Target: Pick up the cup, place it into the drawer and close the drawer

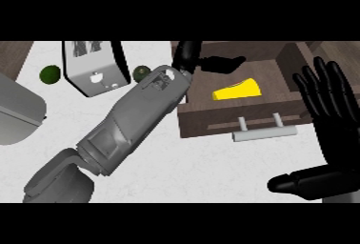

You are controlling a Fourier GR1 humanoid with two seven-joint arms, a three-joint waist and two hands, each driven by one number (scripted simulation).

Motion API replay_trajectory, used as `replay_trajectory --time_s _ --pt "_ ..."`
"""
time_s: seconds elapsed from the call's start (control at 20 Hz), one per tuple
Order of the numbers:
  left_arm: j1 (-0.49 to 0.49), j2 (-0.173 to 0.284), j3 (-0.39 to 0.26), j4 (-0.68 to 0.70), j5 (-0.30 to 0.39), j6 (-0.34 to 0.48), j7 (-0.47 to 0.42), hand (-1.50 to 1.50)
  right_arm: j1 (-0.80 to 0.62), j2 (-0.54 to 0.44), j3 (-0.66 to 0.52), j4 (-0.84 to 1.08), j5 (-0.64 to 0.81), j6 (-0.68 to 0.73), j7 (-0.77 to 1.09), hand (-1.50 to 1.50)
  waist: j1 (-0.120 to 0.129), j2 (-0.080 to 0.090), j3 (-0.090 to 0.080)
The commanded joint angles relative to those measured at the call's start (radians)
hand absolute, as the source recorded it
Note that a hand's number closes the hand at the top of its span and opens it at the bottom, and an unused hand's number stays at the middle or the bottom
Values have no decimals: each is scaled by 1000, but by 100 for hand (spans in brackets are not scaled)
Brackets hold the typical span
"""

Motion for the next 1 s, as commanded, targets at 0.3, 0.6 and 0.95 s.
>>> replay_trajectory --time_s 0.3,0.6,0.95 --pt "-4 0 46 -92 142 -33 -133 -150 7 -33 -46 -42 -149 47 79 -150 32 -12 -1" --pt "46 15 126 -153 181 -147 -140 -150 39 -18 -30 -128 -134 10 109 150 97 -27 -2" --pt "164 109 159 -343 185 -54 -85 -150 92 -171 -52 -141 -79 175 84 150 125 -35 -2"
